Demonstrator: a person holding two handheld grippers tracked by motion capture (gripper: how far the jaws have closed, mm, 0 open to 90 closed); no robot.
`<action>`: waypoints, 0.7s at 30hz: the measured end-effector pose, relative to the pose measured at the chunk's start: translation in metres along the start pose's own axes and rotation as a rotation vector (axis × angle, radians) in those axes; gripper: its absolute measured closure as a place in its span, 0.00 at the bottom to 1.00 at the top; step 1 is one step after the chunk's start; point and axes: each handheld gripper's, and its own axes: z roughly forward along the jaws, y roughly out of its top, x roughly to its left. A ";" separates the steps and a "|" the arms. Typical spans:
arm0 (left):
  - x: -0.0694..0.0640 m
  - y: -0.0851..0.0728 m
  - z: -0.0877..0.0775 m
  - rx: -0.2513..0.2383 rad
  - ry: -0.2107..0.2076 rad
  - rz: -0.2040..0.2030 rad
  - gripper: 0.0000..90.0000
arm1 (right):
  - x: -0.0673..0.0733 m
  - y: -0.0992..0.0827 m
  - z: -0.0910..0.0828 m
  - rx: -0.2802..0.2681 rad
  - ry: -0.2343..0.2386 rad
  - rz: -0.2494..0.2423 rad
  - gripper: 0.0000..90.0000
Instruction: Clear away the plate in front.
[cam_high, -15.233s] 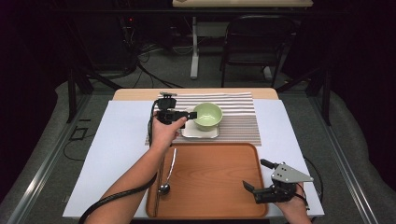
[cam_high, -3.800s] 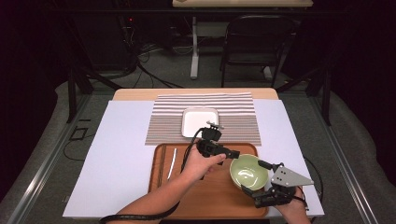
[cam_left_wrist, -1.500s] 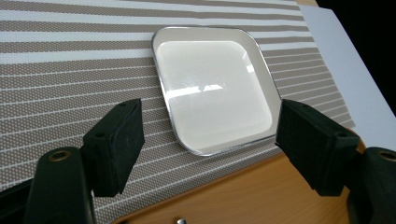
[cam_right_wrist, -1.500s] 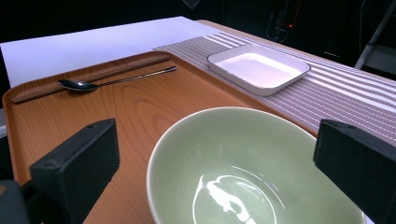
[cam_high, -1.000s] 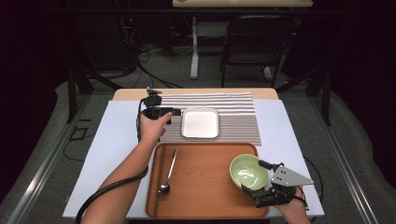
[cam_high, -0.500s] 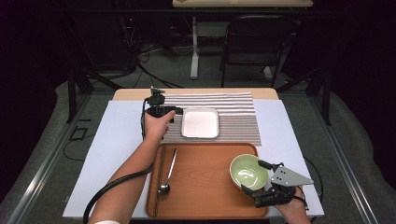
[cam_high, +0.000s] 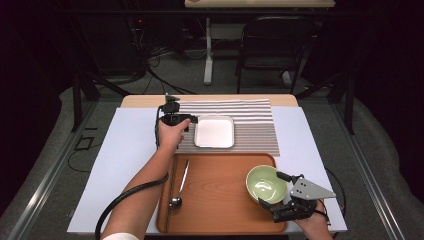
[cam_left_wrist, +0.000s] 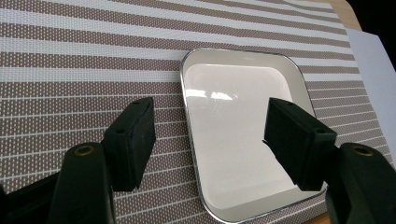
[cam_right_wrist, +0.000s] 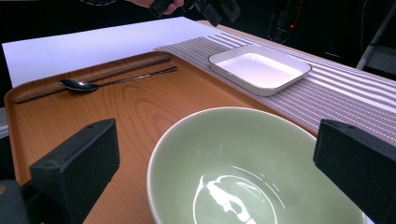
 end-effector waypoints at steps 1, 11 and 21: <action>0.000 0.000 0.000 0.002 0.004 0.001 0.38 | 0.000 0.000 0.000 0.000 -0.001 -0.001 0.00; 0.001 0.002 0.008 0.012 0.004 -0.002 0.39 | 0.000 0.000 0.000 -0.001 0.000 0.000 0.00; 0.003 0.001 0.022 0.030 0.009 -0.013 0.44 | 0.000 0.000 0.000 -0.001 0.000 0.000 0.00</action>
